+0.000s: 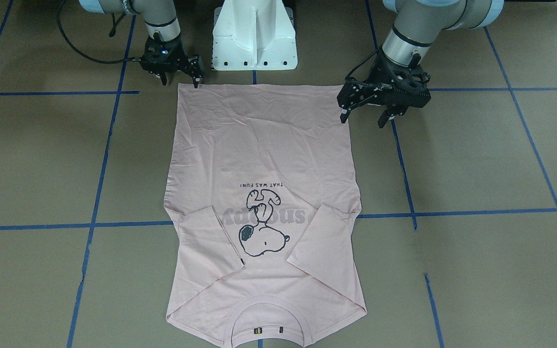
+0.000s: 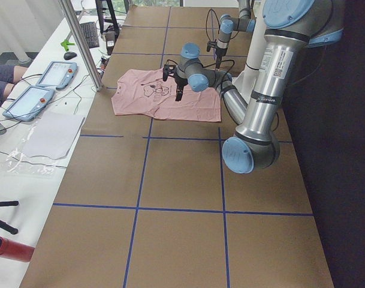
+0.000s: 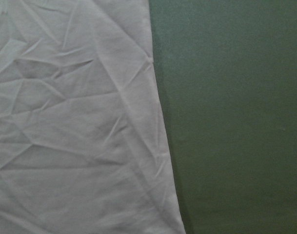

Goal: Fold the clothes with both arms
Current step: 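Move the right gripper to the hem corner nearest the robot while left holds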

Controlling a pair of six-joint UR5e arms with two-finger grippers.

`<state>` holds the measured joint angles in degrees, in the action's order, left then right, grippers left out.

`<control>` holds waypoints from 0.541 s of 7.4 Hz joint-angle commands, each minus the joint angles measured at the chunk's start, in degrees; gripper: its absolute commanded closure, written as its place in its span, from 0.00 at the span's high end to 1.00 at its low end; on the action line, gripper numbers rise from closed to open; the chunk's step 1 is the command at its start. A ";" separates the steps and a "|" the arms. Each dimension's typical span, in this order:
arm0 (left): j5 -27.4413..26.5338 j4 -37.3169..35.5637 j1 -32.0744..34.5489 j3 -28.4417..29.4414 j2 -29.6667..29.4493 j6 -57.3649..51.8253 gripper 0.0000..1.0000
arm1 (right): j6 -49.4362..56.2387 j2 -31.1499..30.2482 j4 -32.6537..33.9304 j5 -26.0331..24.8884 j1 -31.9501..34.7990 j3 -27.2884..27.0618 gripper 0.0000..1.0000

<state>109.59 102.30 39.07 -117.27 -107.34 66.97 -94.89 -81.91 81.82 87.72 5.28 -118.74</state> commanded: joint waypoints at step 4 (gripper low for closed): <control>-0.08 0.00 -0.05 -0.07 0.03 0.00 1.00 | 0.41 0.26 0.01 0.25 0.35 1.31 0.98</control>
<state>109.58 102.27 39.03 -117.37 -107.35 66.97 -94.50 -81.66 81.82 87.95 5.51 -117.82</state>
